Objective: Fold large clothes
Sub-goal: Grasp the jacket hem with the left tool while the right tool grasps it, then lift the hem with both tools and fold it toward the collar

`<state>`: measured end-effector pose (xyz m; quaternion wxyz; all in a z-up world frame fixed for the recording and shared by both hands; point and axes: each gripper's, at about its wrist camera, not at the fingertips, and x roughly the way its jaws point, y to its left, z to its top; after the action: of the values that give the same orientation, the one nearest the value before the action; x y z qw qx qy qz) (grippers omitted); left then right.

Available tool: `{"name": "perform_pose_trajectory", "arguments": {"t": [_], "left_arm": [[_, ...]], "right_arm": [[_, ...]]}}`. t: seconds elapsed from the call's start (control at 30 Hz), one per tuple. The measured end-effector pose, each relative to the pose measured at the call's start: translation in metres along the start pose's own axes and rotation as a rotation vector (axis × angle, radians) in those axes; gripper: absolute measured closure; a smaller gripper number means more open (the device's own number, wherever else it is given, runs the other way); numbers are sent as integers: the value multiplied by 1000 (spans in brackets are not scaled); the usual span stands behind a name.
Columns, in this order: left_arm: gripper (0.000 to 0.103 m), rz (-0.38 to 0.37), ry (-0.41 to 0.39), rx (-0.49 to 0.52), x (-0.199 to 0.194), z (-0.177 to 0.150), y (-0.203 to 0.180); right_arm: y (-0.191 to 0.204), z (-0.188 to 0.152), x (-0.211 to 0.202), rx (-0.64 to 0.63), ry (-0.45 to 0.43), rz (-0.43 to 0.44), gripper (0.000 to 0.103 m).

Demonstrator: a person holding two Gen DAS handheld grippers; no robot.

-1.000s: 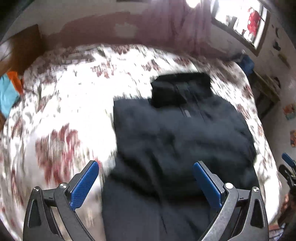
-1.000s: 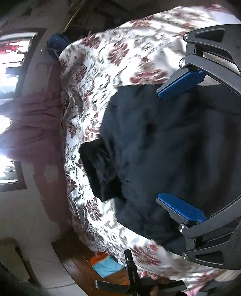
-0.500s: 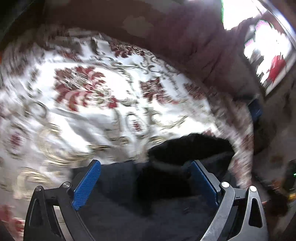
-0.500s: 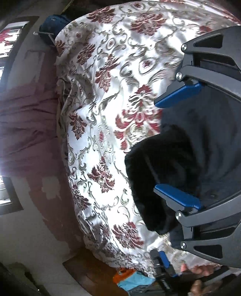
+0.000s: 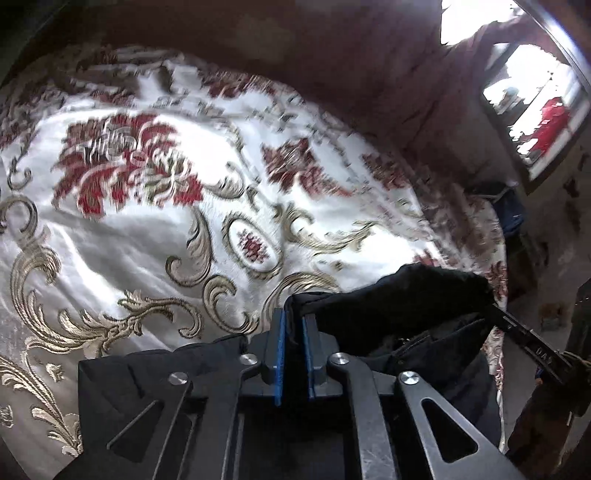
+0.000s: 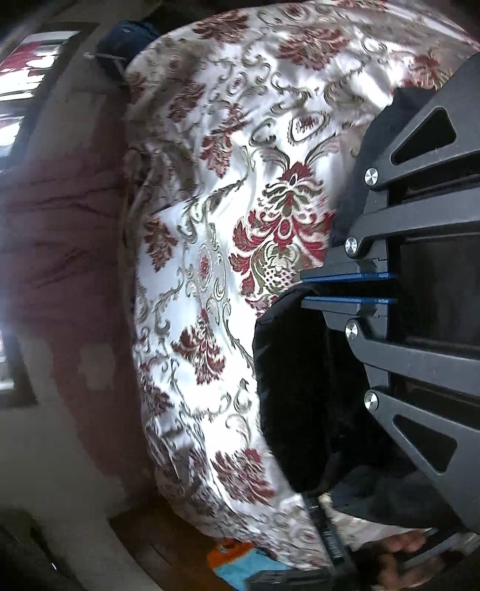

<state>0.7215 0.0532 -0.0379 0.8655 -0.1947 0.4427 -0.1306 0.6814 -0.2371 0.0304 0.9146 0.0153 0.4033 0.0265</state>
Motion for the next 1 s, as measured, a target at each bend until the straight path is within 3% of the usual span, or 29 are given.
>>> {"name": "perform_pose_trajectory", "arguments": {"t": [0.2, 0.33, 0.53, 0.73, 0.83, 1.0], "left_arm": [[98, -21, -54, 137, -49, -25, -15], [98, -9, -37, 245, -71, -61, -17], [98, 67, 59, 305, -36, -101, -11], [98, 142, 84, 365, -2, -116, -9], [98, 128, 44, 362, -10, -117, -9], [93, 6, -50, 335, -55, -113, -4]], "right_arm": [[-2, -51, -52, -94, -10, 10, 99], [-9, -79, -43, -121, 57, -31, 99], [-15, -102, 0, -66, 116, -55, 100], [-16, -111, -5, -44, 46, -4, 100], [-11, -109, -23, -113, 0, -8, 100], [-2, -112, -33, -199, -10, -31, 100]]}}
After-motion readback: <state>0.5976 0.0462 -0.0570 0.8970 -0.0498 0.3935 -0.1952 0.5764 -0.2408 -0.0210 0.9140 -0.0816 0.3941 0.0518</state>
